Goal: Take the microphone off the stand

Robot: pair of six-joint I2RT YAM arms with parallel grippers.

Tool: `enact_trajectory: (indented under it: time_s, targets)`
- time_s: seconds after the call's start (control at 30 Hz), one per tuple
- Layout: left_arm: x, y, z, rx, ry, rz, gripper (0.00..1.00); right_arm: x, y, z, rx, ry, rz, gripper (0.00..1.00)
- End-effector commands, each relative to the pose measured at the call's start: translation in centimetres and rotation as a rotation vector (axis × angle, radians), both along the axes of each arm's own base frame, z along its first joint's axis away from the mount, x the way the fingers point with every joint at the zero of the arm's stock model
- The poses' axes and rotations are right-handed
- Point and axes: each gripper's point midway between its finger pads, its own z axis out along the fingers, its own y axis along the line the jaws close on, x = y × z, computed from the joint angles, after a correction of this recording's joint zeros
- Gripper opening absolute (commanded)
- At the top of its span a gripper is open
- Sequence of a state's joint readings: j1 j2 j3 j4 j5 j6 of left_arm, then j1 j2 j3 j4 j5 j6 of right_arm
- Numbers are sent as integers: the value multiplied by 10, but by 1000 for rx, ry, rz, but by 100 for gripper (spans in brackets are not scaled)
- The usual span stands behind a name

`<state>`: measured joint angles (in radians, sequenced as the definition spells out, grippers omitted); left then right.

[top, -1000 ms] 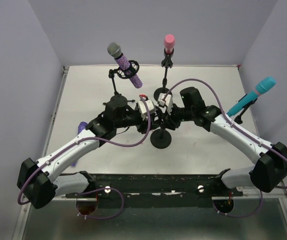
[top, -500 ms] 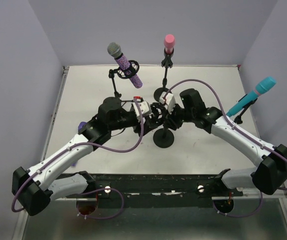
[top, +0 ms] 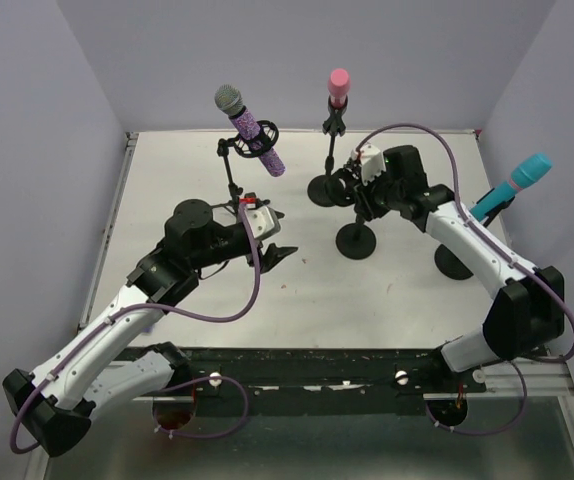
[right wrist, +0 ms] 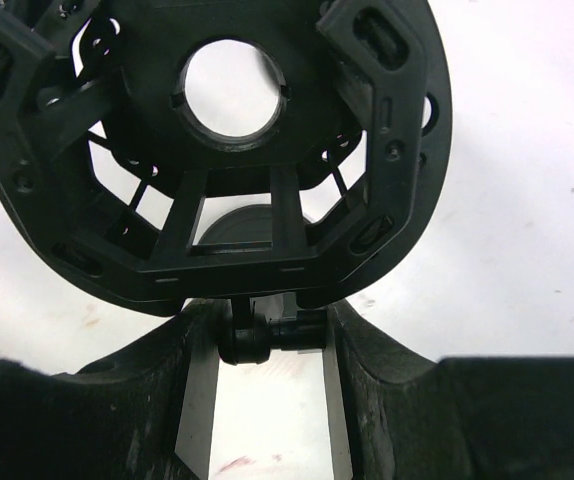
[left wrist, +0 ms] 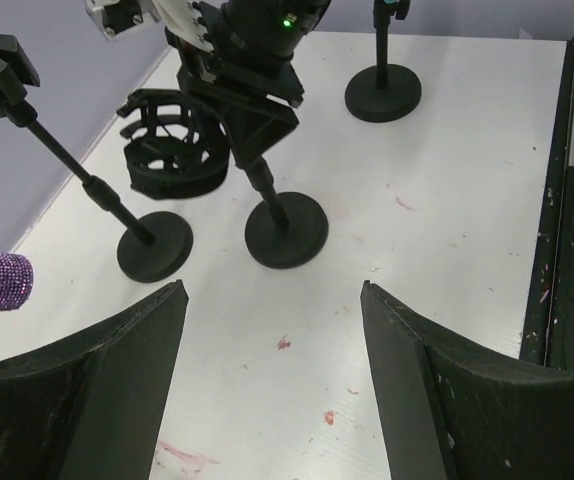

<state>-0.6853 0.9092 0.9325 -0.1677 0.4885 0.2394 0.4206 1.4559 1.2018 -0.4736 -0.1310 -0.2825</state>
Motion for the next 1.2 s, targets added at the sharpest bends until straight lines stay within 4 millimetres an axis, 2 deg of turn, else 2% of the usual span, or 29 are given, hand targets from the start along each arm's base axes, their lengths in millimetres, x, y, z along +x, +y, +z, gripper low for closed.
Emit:
enact_trajectory:
  time_s: [0.0, 0.1, 0.3, 0.4, 0.47, 0.5, 0.53, 0.6, 0.73, 0.83, 0.93, 1.03, 1.1, 1.17]
  targets:
    - [-3, 8, 2, 4, 1, 3, 78, 52, -46, -4, -68, -40, -159, 1]
    - [-4, 11, 2, 4, 0, 6, 78, 80, -62, -4, -45, -54, -207, 1]
    - [-5, 18, 0, 8, 18, 14, 78, 130, -82, -2, 15, -59, -309, 1]
    - [-4, 19, -2, 11, 23, 19, 78, 144, -88, -2, 31, -60, -338, 4]
    - [-4, 18, 0, 4, 24, 12, 78, 146, -87, -5, 40, -44, -332, 16]
    - [-5, 17, 0, -1, 29, 7, 78, 147, -87, -6, 44, -32, -334, 25]
    - [-5, 16, 0, -2, 32, -2, 78, 146, -88, -5, 48, -29, -347, 40]
    - [-9, 13, 0, -4, 43, -28, 78, 145, -90, 6, 72, -39, -374, 60]
    - [-14, 9, -2, -5, 49, -71, 78, 128, -66, 60, 193, -37, -273, 80]
    - [-15, 3, 3, -16, 43, -109, 78, 109, -55, 101, 263, -12, -236, 84]
    - [-17, -10, 16, -49, 35, -167, 78, 91, -49, 152, 325, -46, -216, 84]
    - [-19, -31, 31, -77, 0, -246, 78, 59, -47, 195, 367, -112, -169, 84]
    - [-24, -53, 36, -82, -31, -323, 78, 37, -50, 221, 373, -179, -148, 84]
    - [-26, -77, 42, -94, -60, -385, 78, 22, -61, 245, 366, -253, -184, 84]
